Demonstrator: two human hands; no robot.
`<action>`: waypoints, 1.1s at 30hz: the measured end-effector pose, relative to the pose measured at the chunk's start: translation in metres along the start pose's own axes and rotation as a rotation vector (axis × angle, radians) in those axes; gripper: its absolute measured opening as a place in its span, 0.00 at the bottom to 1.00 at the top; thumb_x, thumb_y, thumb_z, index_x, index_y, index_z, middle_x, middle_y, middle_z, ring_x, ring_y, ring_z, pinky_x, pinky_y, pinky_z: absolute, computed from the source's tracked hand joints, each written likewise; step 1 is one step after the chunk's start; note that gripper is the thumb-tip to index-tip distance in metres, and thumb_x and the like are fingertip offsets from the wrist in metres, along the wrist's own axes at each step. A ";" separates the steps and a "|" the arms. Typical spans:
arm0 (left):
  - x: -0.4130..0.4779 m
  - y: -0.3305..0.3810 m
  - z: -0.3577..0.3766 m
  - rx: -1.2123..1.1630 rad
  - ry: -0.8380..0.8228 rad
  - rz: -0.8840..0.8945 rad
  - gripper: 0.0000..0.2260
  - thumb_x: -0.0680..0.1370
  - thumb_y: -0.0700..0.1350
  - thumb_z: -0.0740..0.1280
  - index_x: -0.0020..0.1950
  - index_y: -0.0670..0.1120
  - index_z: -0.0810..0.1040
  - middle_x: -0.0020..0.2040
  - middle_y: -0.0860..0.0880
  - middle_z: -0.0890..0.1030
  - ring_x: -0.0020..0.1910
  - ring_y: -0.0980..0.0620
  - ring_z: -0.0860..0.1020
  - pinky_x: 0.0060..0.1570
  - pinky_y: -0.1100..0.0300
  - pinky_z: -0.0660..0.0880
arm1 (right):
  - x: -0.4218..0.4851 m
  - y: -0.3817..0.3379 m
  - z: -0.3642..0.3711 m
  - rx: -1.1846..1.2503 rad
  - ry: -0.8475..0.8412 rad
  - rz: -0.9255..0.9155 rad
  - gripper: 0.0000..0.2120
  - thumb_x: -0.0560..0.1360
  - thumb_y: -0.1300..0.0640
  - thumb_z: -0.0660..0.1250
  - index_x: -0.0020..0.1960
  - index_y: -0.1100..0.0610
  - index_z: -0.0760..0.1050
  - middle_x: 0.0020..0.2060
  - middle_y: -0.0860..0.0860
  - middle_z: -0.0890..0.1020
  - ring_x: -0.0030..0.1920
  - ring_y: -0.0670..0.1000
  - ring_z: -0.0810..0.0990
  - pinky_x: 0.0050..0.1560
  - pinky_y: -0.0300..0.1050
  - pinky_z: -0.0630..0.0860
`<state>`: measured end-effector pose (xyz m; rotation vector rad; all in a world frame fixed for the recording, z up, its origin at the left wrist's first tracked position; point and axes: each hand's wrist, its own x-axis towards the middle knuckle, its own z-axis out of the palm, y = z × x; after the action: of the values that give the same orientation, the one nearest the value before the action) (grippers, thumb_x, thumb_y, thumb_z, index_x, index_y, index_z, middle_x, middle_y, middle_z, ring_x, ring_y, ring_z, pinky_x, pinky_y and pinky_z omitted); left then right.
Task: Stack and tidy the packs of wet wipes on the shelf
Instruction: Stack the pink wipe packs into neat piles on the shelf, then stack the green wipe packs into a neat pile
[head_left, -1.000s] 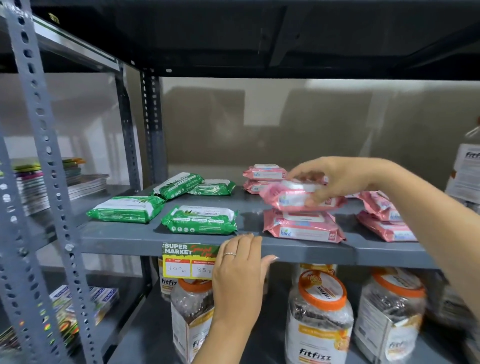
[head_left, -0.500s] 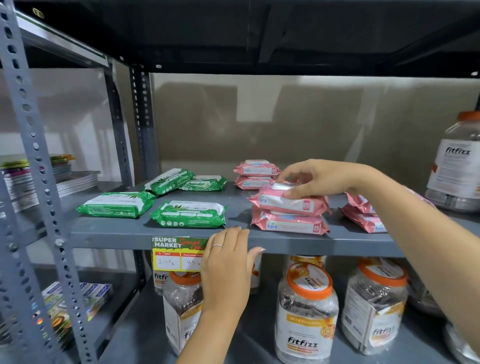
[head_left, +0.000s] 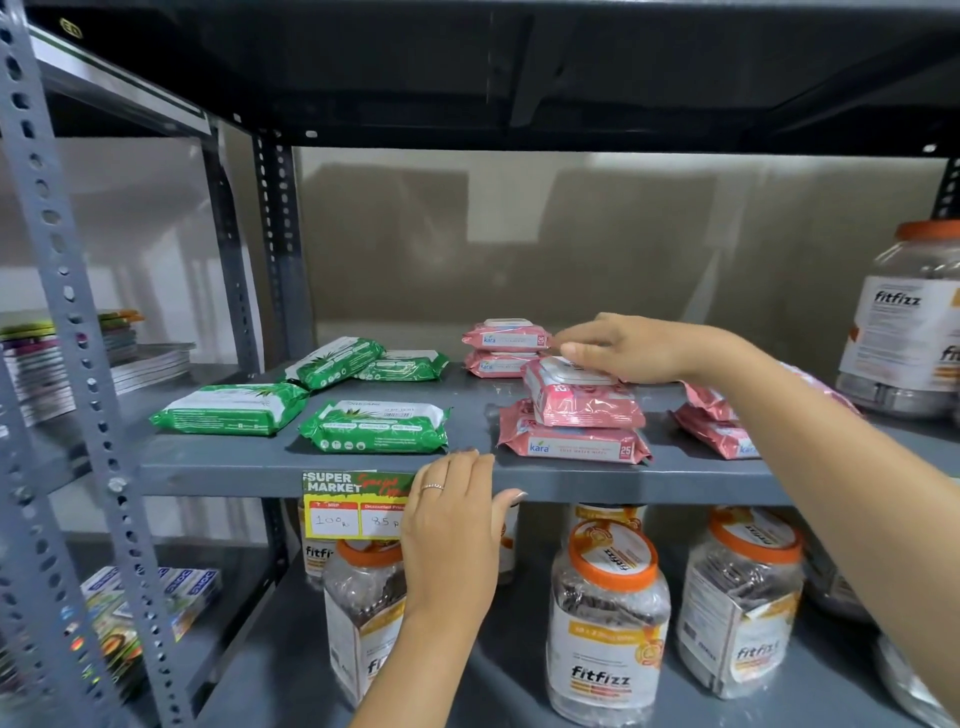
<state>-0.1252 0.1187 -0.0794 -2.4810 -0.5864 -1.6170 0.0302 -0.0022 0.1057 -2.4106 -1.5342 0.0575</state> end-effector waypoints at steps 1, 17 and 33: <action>0.000 0.000 0.000 0.000 0.003 -0.001 0.18 0.70 0.53 0.72 0.53 0.42 0.81 0.49 0.46 0.83 0.49 0.45 0.80 0.52 0.53 0.76 | -0.002 0.002 -0.003 0.075 -0.039 0.016 0.19 0.81 0.49 0.56 0.72 0.42 0.67 0.71 0.43 0.68 0.71 0.47 0.65 0.66 0.43 0.63; -0.001 -0.002 0.005 -0.009 0.001 -0.002 0.18 0.72 0.53 0.71 0.55 0.43 0.81 0.51 0.47 0.82 0.51 0.46 0.79 0.54 0.53 0.75 | -0.006 0.010 0.001 0.180 -0.182 -0.054 0.29 0.78 0.65 0.62 0.70 0.36 0.66 0.72 0.39 0.64 0.69 0.43 0.63 0.67 0.45 0.65; -0.003 -0.005 0.008 -0.013 0.024 0.014 0.19 0.76 0.56 0.61 0.56 0.45 0.80 0.52 0.48 0.82 0.52 0.48 0.79 0.56 0.55 0.73 | -0.002 0.012 0.023 -0.065 0.167 -0.009 0.26 0.71 0.41 0.67 0.68 0.43 0.70 0.55 0.46 0.70 0.57 0.50 0.72 0.59 0.47 0.71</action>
<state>-0.1212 0.1248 -0.0858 -2.4657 -0.5556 -1.6483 0.0356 -0.0037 0.0804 -2.3892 -1.4921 -0.1938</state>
